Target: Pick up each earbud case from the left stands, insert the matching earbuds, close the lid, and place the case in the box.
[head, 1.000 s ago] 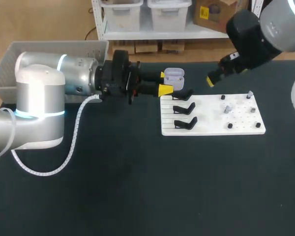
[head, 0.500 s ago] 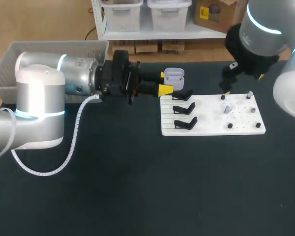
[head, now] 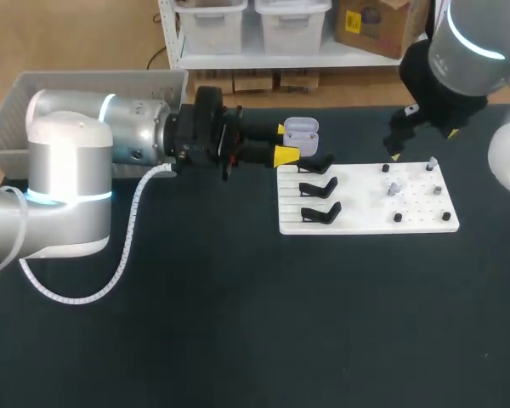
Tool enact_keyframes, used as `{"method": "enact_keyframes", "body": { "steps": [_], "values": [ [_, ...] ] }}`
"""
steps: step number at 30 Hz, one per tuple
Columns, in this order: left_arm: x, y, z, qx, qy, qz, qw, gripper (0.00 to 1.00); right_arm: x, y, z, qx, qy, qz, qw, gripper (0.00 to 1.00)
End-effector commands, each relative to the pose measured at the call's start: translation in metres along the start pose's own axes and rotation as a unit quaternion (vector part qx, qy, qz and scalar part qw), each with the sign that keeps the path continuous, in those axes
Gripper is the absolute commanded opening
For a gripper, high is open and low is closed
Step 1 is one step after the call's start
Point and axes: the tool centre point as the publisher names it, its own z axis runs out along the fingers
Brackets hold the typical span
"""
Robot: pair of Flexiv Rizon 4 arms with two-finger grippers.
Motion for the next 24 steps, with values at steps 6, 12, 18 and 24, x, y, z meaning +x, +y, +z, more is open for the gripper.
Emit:
{"method": "enact_keyframes", "body": {
  "steps": [6,12,18,24],
  "values": [
    [0.001,0.000,0.000,-0.001,-0.001,0.001,1.000,0.00,0.001,-0.006,0.007,0.016,0.001,-0.004,1.000,1.00],
    [0.001,0.000,0.000,-0.001,-0.001,0.001,1.000,0.00,0.002,-0.022,0.032,0.046,0.034,-0.010,0.998,1.00],
    [0.001,0.000,0.000,-0.001,-0.001,0.001,1.000,0.00,0.004,-0.035,0.056,0.046,0.061,-0.020,0.997,1.00],
    [0.001,0.000,0.000,-0.001,-0.001,0.001,1.000,0.00,0.006,-0.043,0.069,0.049,0.070,-0.023,0.996,1.00]
  ]
}}
